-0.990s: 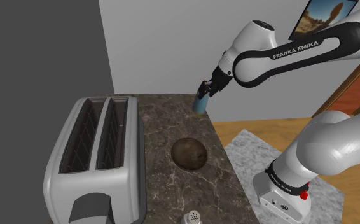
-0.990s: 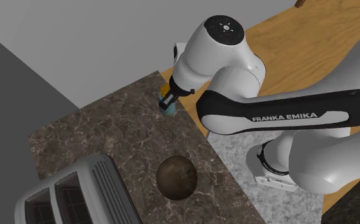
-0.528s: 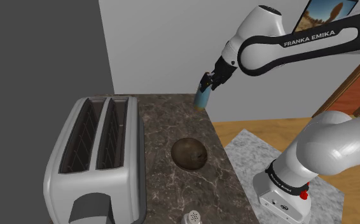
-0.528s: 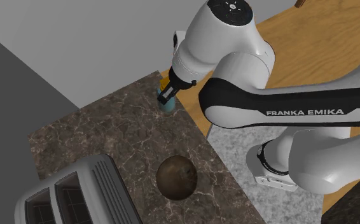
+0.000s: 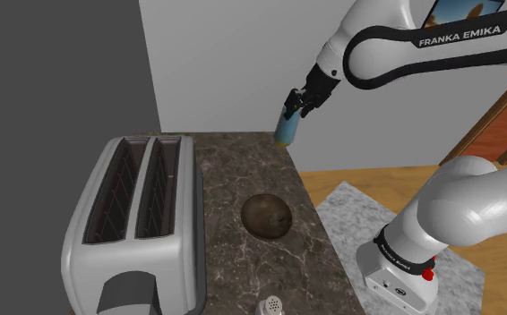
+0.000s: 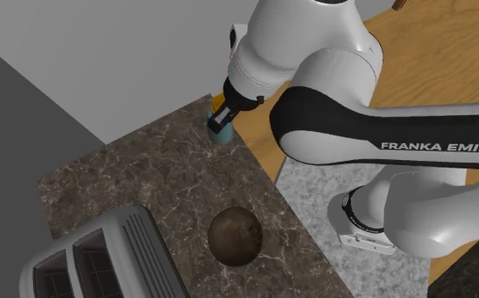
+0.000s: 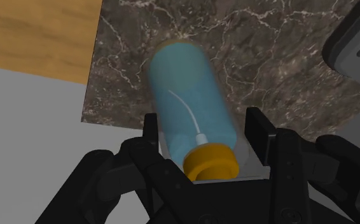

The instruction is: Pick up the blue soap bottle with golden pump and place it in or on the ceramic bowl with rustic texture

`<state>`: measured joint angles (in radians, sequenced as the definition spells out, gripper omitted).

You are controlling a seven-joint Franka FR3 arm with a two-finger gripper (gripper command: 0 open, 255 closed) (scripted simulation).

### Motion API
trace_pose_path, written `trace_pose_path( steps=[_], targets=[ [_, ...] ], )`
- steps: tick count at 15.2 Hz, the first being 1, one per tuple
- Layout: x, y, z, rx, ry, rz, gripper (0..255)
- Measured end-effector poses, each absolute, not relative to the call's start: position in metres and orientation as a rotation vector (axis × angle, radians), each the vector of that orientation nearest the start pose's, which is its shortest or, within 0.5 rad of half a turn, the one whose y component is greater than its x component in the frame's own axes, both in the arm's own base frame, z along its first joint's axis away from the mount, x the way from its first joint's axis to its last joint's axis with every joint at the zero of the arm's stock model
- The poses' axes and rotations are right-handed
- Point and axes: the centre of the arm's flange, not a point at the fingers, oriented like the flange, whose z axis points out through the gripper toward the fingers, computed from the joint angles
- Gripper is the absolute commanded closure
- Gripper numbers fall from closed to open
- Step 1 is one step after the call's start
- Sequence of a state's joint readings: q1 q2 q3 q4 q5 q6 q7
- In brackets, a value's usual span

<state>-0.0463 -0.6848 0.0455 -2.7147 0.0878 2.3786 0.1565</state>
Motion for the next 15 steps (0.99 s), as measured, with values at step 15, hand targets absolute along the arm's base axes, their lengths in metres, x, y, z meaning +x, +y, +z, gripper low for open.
trace_pose_path(
  steps=[15],
  targets=[
    [0.264, 0.161, 0.489, -3.011, 0.323, -0.528, 255]
  ],
)
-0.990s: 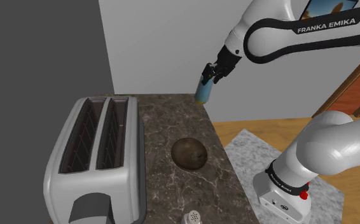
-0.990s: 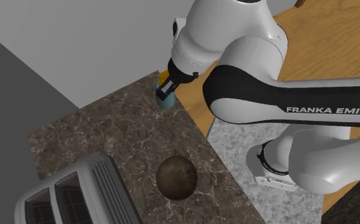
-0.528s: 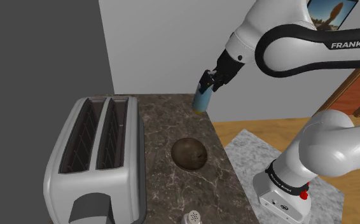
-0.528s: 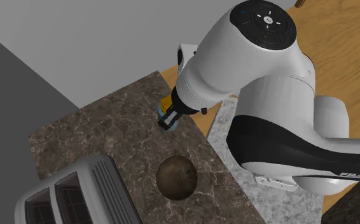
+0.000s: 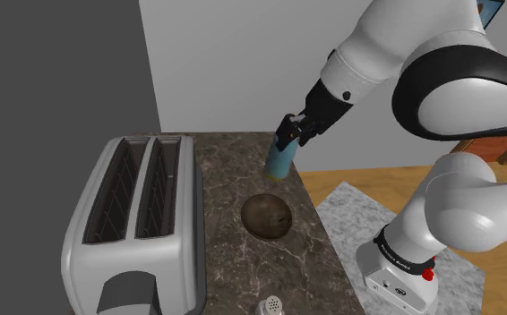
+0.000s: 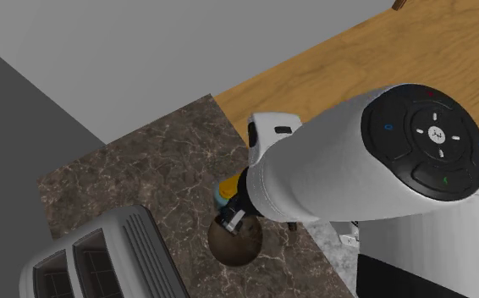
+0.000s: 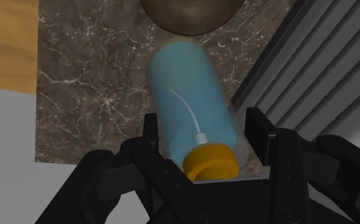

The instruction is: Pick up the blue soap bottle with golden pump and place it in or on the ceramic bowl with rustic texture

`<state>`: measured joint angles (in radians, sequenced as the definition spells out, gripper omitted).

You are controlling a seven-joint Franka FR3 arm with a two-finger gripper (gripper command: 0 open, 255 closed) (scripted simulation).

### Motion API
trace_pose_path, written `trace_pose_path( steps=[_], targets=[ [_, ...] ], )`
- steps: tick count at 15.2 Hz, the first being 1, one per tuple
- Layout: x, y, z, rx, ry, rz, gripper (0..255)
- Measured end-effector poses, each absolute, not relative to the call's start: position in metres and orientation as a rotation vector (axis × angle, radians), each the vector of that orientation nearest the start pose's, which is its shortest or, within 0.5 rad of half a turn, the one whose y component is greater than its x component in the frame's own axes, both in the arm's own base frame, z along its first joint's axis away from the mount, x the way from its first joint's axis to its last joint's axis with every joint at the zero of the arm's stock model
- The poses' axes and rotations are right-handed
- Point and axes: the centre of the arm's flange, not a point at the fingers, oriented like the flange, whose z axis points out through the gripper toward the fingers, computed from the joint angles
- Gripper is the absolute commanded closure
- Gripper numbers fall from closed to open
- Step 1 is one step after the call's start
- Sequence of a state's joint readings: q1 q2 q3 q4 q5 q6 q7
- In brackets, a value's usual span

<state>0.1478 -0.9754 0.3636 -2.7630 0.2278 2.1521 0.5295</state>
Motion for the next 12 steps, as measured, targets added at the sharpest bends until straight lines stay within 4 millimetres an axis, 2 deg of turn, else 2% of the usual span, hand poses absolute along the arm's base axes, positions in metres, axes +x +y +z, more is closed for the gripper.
trace_pose_path(
  steps=[3, 5, 12],
  targets=[
    [0.243, 0.194, 0.489, -3.011, 0.323, -0.527, 255],
    [0.233, 0.208, 0.489, -3.011, 0.325, -0.527, 255],
    [0.229, 0.214, 0.456, -3.012, 0.326, -0.526, 255]
  ],
)
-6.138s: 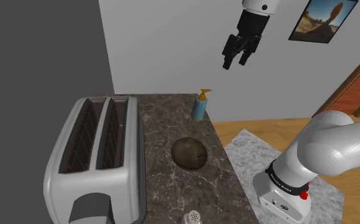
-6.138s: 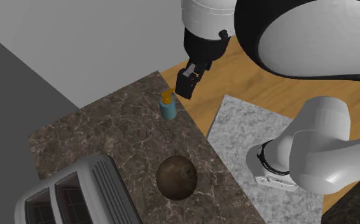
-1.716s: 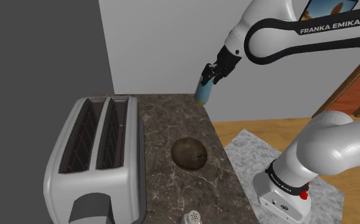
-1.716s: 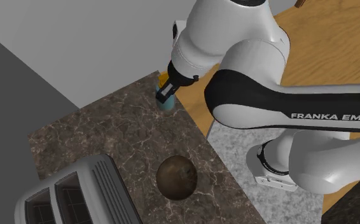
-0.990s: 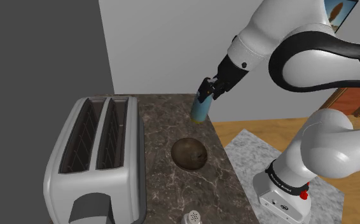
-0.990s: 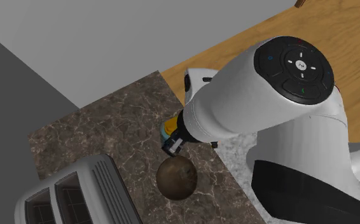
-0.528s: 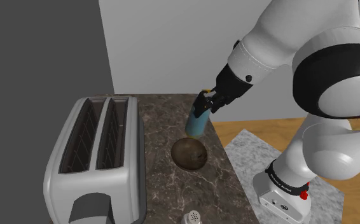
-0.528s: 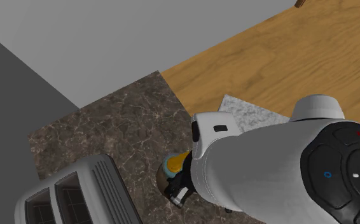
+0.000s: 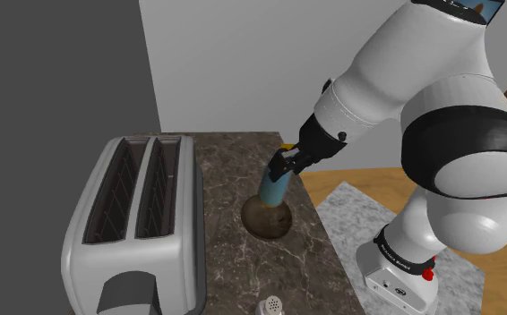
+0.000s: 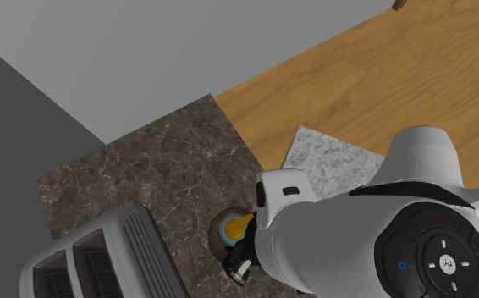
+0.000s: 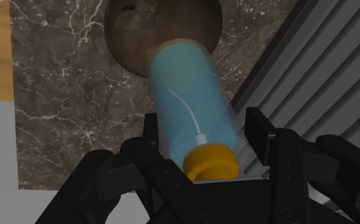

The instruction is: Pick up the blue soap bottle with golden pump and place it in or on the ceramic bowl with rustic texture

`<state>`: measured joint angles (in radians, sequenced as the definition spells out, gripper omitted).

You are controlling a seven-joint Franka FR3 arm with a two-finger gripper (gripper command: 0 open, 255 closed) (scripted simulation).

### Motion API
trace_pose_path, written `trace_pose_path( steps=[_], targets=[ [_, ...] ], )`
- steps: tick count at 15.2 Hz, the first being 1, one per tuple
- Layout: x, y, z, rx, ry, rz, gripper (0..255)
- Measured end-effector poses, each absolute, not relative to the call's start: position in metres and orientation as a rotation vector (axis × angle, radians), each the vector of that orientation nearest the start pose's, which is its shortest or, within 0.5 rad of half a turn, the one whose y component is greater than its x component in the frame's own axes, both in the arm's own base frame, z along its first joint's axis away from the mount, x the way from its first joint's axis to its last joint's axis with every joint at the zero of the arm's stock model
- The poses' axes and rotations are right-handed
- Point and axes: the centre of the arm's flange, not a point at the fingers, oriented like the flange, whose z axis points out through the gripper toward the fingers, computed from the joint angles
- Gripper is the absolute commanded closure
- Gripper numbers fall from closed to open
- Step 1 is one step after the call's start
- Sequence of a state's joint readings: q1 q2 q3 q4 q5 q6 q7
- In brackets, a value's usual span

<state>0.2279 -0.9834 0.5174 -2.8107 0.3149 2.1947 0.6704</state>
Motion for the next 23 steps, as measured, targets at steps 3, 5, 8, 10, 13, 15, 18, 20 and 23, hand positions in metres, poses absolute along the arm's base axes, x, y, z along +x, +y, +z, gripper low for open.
trace_pose_path(
  steps=[3, 5, 8, 10, 13, 15, 18, 20, 23],
  targets=[
    [0.230, 0.213, 0.441, -3.012, 0.326, -0.526, 255],
    [0.230, 0.214, 0.430, -3.012, 0.326, -0.526, 255],
    [0.230, 0.213, 0.413, -3.012, 0.326, -0.526, 255],
    [0.230, 0.213, 0.403, -3.012, 0.326, -0.526, 255],
    [0.229, 0.214, 0.396, -3.012, 0.326, -0.526, 255],
    [0.229, 0.214, 0.395, -3.011, 0.326, -0.526, 255],
    [0.229, 0.214, 0.395, -3.011, 0.326, -0.527, 0],
    [0.229, 0.214, 0.395, -3.011, 0.326, -0.527, 0],
    [0.229, 0.214, 0.395, -3.011, 0.326, -0.527, 0]
  ],
)
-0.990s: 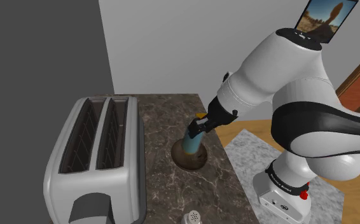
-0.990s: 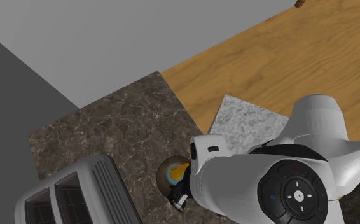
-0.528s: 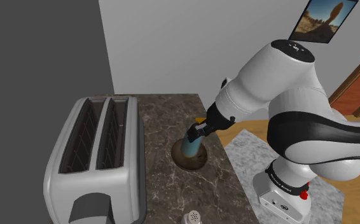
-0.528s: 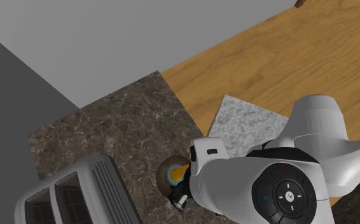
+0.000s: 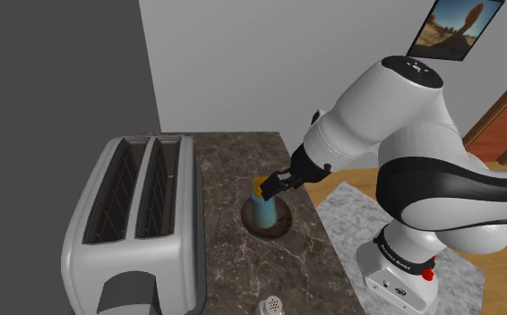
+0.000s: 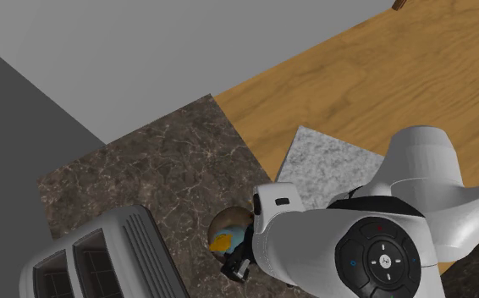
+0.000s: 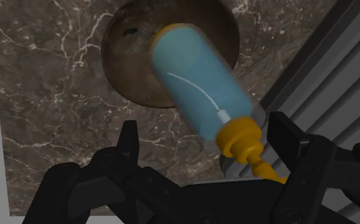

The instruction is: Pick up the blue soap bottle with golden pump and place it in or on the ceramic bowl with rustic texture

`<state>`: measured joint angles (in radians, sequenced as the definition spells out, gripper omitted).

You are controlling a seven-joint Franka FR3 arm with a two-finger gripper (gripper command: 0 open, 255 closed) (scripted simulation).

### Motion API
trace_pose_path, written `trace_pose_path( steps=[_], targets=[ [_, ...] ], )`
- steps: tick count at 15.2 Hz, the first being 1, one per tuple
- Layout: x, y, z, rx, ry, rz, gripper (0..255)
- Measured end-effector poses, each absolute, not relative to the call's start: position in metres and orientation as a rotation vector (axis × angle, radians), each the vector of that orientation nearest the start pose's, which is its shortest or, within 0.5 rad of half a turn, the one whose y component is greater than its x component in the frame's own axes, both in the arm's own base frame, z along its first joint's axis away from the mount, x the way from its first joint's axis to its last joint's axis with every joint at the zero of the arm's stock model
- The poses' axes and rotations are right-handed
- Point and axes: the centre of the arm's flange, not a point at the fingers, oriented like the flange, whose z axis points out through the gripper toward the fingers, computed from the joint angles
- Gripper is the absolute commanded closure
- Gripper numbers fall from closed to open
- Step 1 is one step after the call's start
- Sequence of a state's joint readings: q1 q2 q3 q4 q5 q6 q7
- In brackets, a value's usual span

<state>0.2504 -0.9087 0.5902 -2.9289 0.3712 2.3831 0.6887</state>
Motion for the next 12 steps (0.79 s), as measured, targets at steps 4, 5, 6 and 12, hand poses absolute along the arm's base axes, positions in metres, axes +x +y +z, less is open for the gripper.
trace_pose_path(
  steps=[4, 5, 6, 12],
  targets=[
    [0.223, 0.214, 0.421, -3.009, 0.325, -0.529, 0],
    [0.216, 0.213, 0.433, -3.008, 0.325, -0.531, 0],
    [0.214, 0.212, 0.438, -3.009, 0.325, -0.529, 0],
    [0.212, 0.212, 0.442, -3.011, 0.326, -0.527, 0]
  ],
)
